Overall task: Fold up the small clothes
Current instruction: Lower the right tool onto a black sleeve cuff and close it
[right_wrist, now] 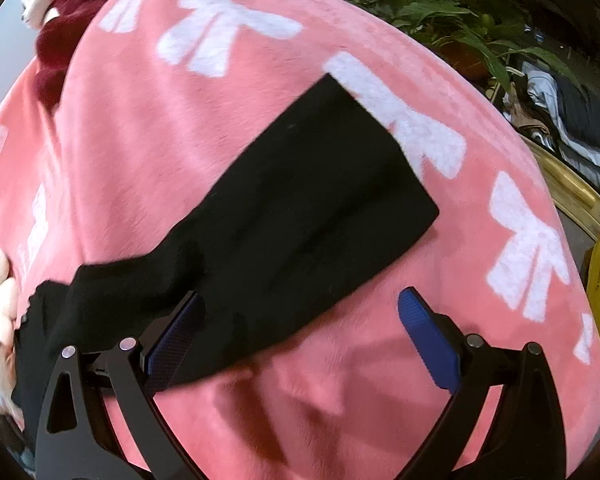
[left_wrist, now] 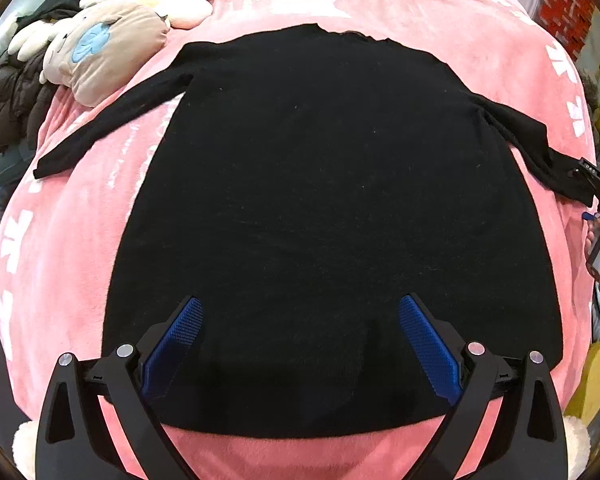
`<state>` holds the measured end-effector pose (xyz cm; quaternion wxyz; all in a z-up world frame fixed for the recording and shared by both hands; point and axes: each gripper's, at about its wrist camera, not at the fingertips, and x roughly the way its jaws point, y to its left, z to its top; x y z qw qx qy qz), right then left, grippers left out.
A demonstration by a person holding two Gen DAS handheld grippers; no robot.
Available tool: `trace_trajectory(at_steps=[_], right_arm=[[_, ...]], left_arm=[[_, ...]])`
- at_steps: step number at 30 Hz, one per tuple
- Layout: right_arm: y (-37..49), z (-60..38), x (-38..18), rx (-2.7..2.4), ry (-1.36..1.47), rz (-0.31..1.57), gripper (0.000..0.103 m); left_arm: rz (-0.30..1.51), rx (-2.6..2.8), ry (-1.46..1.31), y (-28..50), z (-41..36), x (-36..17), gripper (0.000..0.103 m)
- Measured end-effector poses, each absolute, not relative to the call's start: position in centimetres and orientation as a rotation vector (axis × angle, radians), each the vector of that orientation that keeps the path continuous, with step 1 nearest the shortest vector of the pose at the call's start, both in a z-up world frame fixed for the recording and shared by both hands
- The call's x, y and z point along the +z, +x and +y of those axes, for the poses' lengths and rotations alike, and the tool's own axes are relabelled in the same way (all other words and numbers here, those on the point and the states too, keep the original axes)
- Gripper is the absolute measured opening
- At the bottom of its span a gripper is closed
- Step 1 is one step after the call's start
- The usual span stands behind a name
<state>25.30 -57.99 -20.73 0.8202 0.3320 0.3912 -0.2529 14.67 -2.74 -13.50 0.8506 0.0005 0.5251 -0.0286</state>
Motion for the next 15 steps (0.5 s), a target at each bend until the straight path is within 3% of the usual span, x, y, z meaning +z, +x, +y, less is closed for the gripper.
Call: trace_trajectory(at_steps=[5,7,8,10,12,15], right_arm=[[26.1,-58.6,-21.1,-0.545,0.691,0.832,0.064],[26.0,-58.7,-20.9,-0.545,0.676,0.818,0.042],[25.8,-58.7,-20.6,-0.54,0.673,0.805,0.036],[25.1,-58.3,-19.6,-0.526,0.665,0.768,0.011],[24.6,-57.8,-18.2,-0.511,0.662,0.731,0.006],[24.8,-55.7,-14.8,-0.443,0.616,0.667,0.005]], left_arm=[[1.118,-0.064,0.009,15.3,-3.3,-14.1,0.097],[1.119,-0.065,0.017,15.5,-3.2,-14.3,0.097],[1.12,-0.066,0.017,15.5,-3.2,-14.3,0.097],[1.124,-0.069,0.011,15.7,-3.1,-14.4,0.097],[1.128,-0.072,0.0,15.9,-3.0,-14.5,0.097],[1.129,-0.081,-0.01,16.0,-2.7,-14.5,0.097]])
